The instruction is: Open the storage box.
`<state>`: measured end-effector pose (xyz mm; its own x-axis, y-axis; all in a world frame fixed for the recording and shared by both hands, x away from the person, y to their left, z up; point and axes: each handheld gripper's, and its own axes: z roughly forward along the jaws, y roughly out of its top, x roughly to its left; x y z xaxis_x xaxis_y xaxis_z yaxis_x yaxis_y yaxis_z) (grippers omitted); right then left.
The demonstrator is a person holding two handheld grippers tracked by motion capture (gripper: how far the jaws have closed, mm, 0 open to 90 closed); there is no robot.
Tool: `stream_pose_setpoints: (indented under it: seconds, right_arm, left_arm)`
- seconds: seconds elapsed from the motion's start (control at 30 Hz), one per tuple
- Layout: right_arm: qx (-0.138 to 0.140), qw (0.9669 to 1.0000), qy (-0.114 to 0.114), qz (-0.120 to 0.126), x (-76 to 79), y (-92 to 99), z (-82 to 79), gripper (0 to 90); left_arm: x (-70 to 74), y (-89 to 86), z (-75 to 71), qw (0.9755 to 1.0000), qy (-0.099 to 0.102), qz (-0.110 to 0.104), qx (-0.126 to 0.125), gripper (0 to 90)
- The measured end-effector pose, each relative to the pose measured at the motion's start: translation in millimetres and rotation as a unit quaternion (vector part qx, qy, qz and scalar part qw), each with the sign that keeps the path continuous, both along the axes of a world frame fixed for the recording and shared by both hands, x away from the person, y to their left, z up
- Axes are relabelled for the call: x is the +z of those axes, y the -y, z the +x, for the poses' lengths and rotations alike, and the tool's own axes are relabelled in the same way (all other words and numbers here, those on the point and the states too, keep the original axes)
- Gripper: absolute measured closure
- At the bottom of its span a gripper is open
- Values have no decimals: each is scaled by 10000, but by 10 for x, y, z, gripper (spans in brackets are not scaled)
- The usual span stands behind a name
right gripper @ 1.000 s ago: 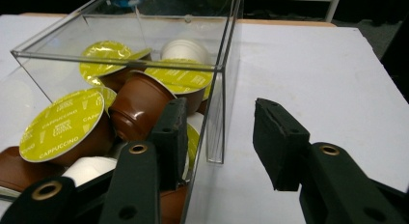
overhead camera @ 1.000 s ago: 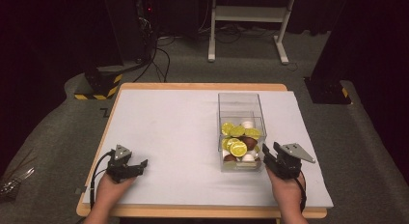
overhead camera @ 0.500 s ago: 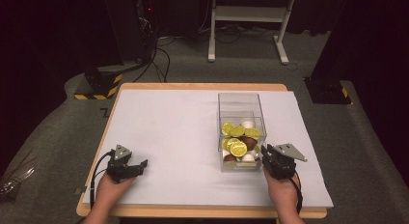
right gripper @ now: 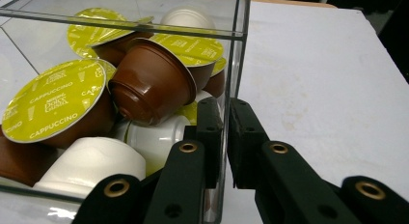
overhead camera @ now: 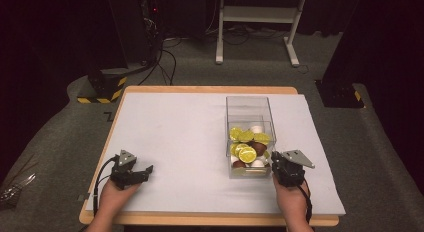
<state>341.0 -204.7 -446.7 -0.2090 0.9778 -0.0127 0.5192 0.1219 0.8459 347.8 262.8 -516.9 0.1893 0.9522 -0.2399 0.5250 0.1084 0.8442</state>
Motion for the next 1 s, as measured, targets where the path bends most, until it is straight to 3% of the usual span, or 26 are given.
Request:
stream_pose_setpoints:
  seconds: [1.0]
  right_arm:
    - [79, 9999, 76, 91, -30, 29, -393, 827]
  left_arm:
    - [0, -3, -2, 10000, -9, 44, -12, 251]
